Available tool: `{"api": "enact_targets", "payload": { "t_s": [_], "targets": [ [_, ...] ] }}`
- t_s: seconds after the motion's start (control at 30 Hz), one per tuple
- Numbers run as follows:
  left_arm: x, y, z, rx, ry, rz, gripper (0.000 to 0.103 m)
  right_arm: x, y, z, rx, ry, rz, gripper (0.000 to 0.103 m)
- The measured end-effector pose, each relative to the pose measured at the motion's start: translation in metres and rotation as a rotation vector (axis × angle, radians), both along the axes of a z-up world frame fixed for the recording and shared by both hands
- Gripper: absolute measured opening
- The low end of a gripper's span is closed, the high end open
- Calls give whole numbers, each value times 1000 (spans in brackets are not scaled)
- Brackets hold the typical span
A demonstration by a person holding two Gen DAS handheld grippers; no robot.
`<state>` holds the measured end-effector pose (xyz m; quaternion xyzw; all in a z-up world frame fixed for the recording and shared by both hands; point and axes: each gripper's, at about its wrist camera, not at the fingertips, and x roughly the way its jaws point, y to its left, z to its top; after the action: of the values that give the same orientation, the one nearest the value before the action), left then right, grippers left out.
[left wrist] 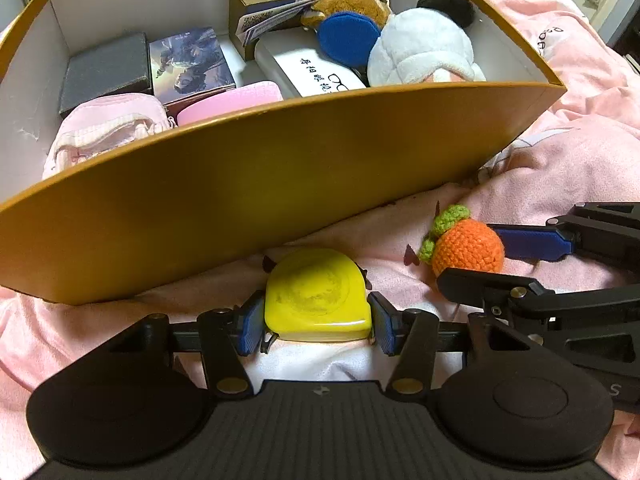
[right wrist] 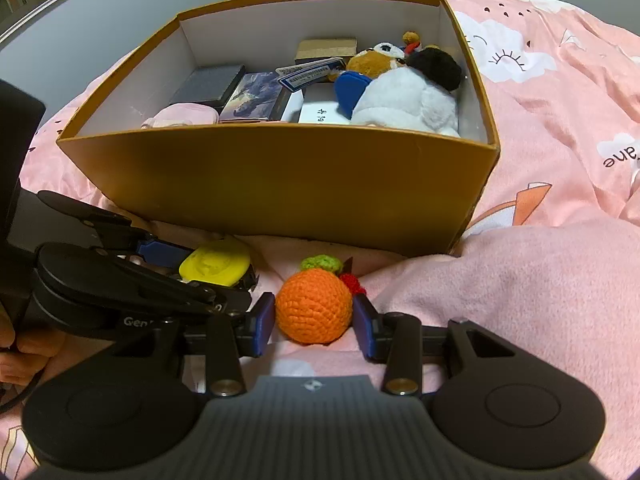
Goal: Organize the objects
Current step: 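Grasp the yellow tape measure with the left tool while the right tool grasps the crocheted orange, then carry the tape measure over the shoebox with the left tool while the right tool carries the crocheted orange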
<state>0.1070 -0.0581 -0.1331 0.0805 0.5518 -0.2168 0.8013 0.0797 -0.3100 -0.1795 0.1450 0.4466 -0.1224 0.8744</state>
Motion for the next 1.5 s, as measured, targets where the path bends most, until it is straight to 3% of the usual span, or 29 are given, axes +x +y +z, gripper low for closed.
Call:
{"api": "enact_targets", "payload": {
  "t_s": [0.3,0.6,0.77,0.87,1.0,1.27,1.5],
  "targets": [
    [-24,11,26,-56,-42,19,62,-4,4,13,-14,-23,-1,44],
    [-38,26,100,-207,-103,-26,62,-23,2,74,-5,-133,47,44],
    [-25,35,139,-194,-186,-54,62,-15,-6,112,-5,-201,100,44],
    [-6,35,151,-132,-245,-54,62,2,-15,126,29,-210,125,44],
    [27,38,150,-64,-266,-53,62,44,-27,120,49,-163,136,44],
    [82,31,115,45,-225,-120,62,123,-43,79,96,8,197,44],
    [111,29,99,86,-208,-160,62,170,-60,50,131,69,193,44]
  ]
}}
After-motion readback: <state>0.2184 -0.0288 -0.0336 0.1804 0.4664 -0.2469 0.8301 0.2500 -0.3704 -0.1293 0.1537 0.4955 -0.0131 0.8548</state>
